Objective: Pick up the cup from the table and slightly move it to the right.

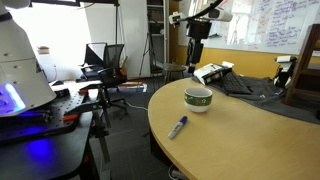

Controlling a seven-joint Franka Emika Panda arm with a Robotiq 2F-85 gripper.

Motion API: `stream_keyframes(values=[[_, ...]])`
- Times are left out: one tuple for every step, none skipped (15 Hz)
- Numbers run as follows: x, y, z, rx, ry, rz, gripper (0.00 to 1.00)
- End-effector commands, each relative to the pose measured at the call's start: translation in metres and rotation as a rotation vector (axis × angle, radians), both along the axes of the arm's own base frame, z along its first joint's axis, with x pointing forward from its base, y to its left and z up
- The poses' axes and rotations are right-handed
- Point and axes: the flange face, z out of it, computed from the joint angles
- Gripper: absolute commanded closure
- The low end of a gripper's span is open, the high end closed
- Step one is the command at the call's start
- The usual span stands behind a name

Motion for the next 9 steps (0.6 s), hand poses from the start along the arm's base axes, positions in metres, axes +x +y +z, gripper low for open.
stream_keyframes(values=[[0.011, -0.001, -0.023, -0.005, -0.01, -0.057, 0.0], [0.012, 0.0, -0.031, -0.012, -0.01, -0.059, 0.0], [0.013, 0.002, -0.039, -0.02, -0.01, -0.057, 0.0], [0.015, 0.003, -0.046, -0.011, -0.021, -0.056, 0.0], [0.016, 0.003, -0.053, -0.014, -0.025, -0.063, 0.0], [0.018, 0.003, -0.06, -0.006, -0.027, -0.076, 0.0], [0.02, 0.001, -0.064, 0.001, -0.036, -0.09, 0.0], [0.021, 0.001, -0.065, -0.006, -0.041, -0.101, 0.0], [0.024, 0.001, -0.061, -0.03, -0.056, -0.093, 0.0]])
